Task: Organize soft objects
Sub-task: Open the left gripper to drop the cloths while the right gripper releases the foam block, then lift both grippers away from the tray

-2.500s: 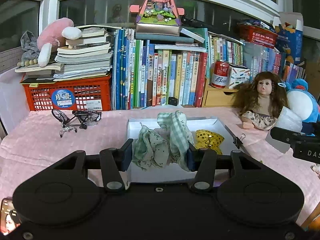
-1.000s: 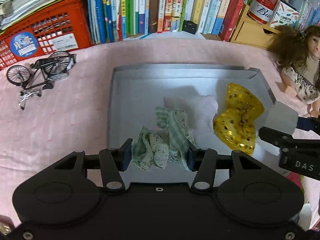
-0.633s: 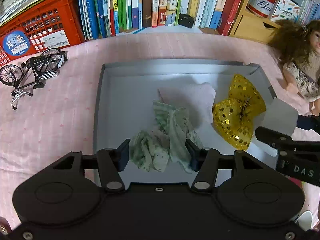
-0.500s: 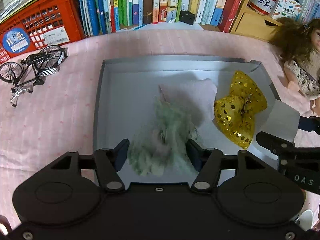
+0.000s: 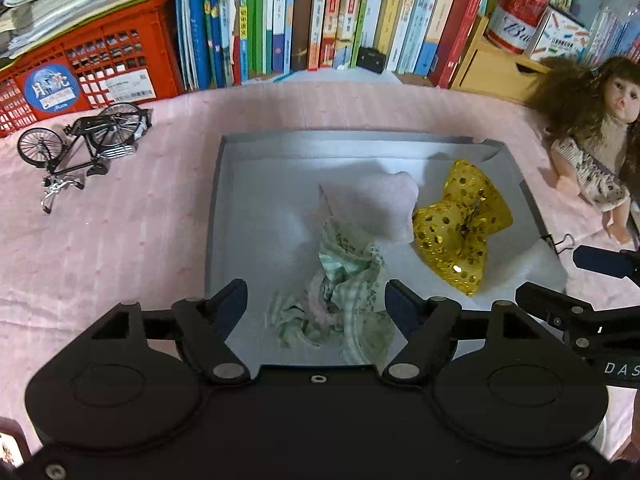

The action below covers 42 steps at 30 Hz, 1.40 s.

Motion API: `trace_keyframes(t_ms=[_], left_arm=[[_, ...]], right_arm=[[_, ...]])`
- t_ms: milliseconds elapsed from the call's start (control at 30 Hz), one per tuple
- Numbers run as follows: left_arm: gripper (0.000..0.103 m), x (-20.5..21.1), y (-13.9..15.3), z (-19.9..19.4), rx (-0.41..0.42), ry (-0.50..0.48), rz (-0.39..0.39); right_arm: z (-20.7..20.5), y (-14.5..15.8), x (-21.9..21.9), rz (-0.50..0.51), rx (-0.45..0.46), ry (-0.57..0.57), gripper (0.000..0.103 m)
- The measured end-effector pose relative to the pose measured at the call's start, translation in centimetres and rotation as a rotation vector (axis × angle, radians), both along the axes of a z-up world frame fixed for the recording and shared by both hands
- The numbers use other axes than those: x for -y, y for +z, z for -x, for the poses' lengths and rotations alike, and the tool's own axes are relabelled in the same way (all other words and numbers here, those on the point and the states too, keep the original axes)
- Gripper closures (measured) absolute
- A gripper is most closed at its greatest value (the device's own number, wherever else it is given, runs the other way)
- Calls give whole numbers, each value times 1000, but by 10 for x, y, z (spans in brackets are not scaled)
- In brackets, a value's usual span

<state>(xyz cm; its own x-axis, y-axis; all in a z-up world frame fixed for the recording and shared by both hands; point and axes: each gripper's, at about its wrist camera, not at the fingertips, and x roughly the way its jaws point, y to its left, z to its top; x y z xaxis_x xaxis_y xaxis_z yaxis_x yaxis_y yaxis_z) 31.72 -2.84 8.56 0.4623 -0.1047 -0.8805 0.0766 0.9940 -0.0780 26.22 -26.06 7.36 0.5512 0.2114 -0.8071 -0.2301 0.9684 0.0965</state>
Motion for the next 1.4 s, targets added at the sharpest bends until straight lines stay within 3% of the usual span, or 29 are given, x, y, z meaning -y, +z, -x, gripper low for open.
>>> trace_keyframes(t_ms=[367,867,1067,1400], left_arm=[[25,2,42,52,132,-59,29],[23,-3,69,138,283,-157,87],[20,-5,70,172,355,-186,79],[17,-6,43,233,488,-156,178]], right_arm=[[43,36,3,-42,128,24,10],[115,62,17,-127,268,94,9],[141,65,26,-167,301,89,9],[179,51,27,-139,419,18,9]])
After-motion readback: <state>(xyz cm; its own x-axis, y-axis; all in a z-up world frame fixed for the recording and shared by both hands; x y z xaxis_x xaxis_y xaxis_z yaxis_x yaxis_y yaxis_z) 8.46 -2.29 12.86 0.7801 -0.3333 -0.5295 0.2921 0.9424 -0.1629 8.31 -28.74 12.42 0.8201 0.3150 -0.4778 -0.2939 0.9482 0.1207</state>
